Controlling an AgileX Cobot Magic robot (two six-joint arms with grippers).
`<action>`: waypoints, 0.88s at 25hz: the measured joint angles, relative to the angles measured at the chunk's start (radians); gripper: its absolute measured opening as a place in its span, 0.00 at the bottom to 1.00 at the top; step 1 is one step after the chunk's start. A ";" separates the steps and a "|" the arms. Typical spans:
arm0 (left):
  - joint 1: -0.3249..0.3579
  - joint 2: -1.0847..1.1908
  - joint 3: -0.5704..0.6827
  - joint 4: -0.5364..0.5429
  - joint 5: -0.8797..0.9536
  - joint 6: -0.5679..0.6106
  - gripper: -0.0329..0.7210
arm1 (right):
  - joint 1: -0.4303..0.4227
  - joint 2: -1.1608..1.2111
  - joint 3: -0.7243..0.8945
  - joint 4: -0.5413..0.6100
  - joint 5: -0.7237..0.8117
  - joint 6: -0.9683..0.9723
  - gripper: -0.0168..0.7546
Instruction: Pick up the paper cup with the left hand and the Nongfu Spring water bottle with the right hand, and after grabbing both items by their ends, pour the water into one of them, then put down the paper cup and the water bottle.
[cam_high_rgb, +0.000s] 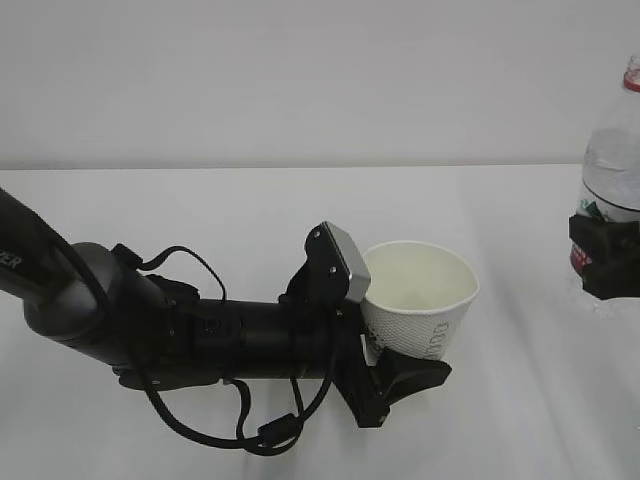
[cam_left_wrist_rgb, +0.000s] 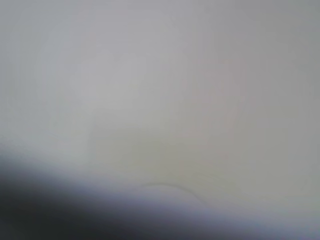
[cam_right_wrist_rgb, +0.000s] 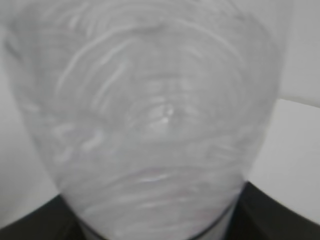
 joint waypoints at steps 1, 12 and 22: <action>0.000 0.000 0.000 0.000 0.000 -0.001 0.74 | 0.000 -0.005 0.000 -0.002 0.014 0.000 0.57; 0.000 0.000 0.000 0.001 0.000 -0.007 0.74 | 0.000 -0.031 0.005 -0.014 0.064 -0.015 0.57; 0.000 0.000 0.000 0.021 0.000 -0.007 0.74 | 0.000 -0.031 0.005 -0.014 0.066 -0.125 0.57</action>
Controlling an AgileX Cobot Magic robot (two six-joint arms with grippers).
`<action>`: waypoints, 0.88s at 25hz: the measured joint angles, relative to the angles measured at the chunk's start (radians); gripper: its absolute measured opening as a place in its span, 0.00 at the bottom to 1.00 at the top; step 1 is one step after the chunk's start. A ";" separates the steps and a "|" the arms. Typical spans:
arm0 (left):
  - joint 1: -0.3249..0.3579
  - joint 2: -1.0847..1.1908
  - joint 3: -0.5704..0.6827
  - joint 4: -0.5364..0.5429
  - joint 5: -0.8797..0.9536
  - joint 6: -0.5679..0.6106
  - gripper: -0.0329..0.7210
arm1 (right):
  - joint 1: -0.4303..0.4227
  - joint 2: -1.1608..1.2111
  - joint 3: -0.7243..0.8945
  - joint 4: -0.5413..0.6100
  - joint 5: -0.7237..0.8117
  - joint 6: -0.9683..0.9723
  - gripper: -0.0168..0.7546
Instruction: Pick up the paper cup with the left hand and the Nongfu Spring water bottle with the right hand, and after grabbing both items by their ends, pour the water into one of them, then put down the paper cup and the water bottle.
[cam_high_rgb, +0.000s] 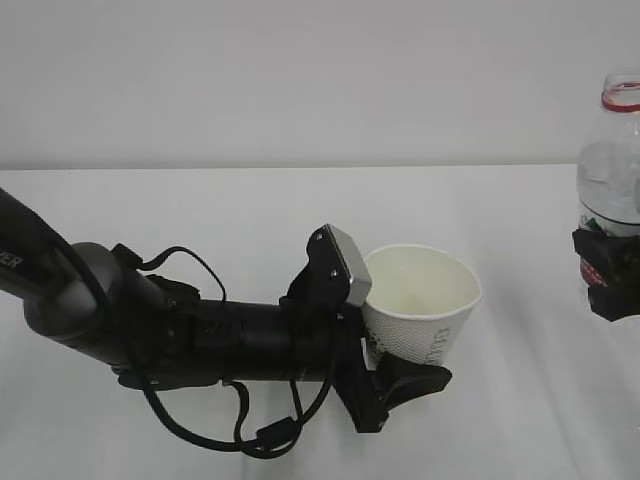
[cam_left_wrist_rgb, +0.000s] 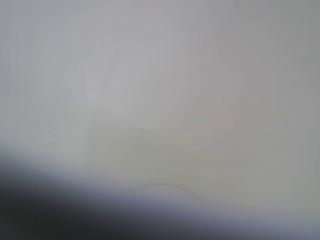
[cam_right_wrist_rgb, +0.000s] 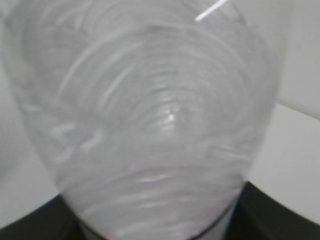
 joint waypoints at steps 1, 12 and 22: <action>0.000 0.000 0.000 0.009 0.000 0.000 0.74 | 0.000 0.000 0.000 0.000 0.000 -0.018 0.57; 0.000 0.000 0.000 0.027 0.000 0.000 0.74 | 0.000 0.000 0.000 0.000 0.000 -0.149 0.57; 0.000 0.000 0.000 0.034 -0.010 0.000 0.74 | 0.000 0.000 0.000 0.000 0.000 -0.260 0.57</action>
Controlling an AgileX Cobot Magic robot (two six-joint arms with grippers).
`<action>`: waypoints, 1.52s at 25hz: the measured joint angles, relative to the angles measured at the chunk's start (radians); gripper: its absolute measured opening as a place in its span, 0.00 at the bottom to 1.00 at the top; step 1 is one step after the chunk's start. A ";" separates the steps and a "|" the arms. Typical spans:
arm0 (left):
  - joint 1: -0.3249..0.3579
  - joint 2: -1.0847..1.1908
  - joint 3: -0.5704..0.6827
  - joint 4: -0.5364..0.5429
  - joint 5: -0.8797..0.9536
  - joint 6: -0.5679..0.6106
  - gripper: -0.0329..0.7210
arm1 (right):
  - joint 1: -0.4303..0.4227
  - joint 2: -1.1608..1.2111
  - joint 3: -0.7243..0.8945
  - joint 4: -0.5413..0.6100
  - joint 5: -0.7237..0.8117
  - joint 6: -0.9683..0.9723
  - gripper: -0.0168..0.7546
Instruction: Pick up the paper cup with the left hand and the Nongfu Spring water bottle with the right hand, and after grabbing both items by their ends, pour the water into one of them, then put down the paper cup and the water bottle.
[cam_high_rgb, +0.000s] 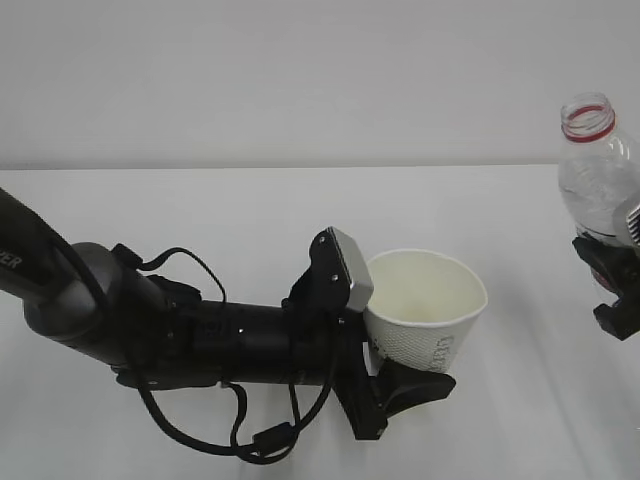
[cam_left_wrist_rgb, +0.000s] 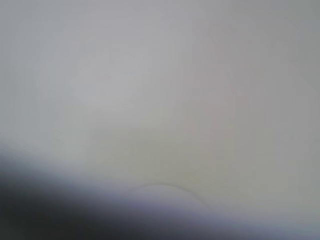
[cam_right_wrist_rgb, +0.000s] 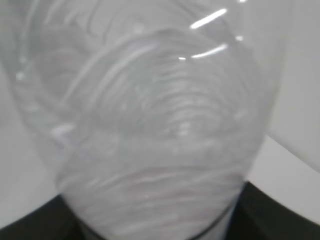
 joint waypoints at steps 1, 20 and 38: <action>0.000 0.000 0.000 0.010 -0.012 0.000 0.74 | 0.000 0.000 0.000 0.000 0.000 -0.002 0.57; -0.008 0.000 0.000 0.039 -0.023 -0.001 0.73 | 0.000 -0.002 0.000 0.000 0.001 -0.021 0.57; -0.008 0.000 0.000 0.039 -0.019 -0.002 0.73 | 0.000 -0.004 0.000 0.000 0.002 -0.061 0.57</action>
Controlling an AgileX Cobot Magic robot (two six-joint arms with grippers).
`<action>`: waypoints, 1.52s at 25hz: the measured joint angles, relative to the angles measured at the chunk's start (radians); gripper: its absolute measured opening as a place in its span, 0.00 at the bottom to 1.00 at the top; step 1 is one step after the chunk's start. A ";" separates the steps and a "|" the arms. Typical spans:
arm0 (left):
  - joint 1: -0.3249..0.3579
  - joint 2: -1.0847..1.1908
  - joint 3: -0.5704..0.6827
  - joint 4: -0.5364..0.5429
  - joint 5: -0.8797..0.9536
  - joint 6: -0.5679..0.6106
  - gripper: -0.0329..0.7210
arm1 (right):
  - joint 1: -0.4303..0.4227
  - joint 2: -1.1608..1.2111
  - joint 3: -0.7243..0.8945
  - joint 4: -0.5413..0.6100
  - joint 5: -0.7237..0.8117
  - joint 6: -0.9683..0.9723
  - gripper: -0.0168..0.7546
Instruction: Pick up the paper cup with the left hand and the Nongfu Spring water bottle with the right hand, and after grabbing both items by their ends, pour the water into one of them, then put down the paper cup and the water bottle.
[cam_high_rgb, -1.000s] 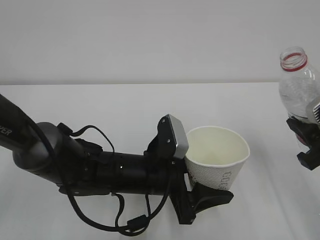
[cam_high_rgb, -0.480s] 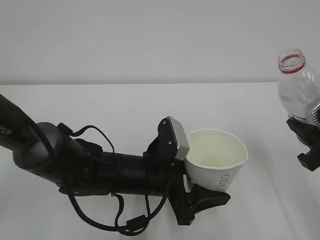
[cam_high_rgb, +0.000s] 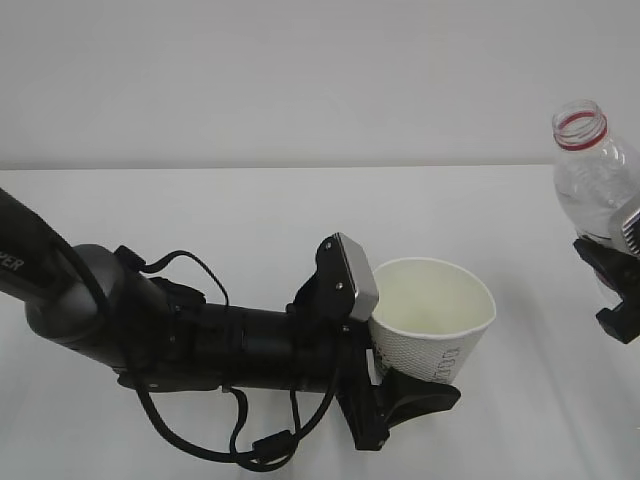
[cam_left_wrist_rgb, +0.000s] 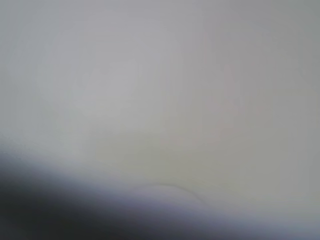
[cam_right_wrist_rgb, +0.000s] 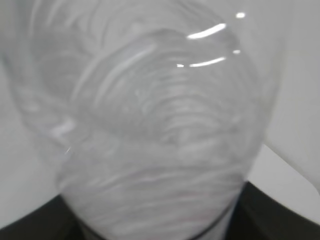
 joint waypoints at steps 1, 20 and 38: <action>0.000 0.000 0.000 0.000 0.000 0.000 0.73 | 0.000 0.000 0.000 0.000 0.000 -0.002 0.57; 0.000 0.000 0.000 0.000 0.002 0.000 0.73 | 0.000 0.000 0.002 -0.002 -0.048 -0.002 0.56; 0.000 0.000 0.000 0.000 -0.016 0.000 0.73 | 0.000 0.000 0.002 -0.004 -0.049 -0.165 0.56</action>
